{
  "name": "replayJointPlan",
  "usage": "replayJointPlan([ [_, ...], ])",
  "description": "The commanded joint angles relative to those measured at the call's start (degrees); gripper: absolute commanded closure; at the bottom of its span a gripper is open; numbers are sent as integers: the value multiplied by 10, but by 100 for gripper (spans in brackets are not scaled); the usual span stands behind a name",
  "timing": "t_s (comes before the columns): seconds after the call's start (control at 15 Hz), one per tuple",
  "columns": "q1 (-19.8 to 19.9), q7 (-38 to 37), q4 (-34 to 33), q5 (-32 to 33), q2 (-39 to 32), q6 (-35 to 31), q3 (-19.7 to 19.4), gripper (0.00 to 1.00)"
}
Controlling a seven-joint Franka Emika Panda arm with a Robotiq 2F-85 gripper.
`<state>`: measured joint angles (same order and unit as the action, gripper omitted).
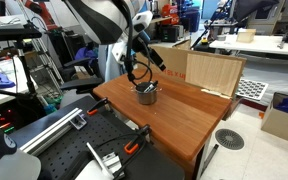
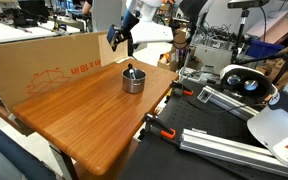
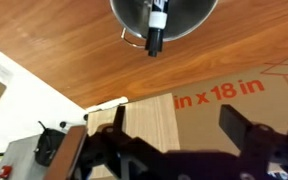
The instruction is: Place the black marker inside the pot
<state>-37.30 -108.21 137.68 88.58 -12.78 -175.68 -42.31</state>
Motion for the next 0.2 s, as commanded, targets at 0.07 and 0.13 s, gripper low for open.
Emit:
replayJointPlan([
  [0.07, 0, 0, 0, 0, 0, 0, 0, 0],
  [0.13, 0, 0, 0, 0, 0, 0, 0, 0],
])
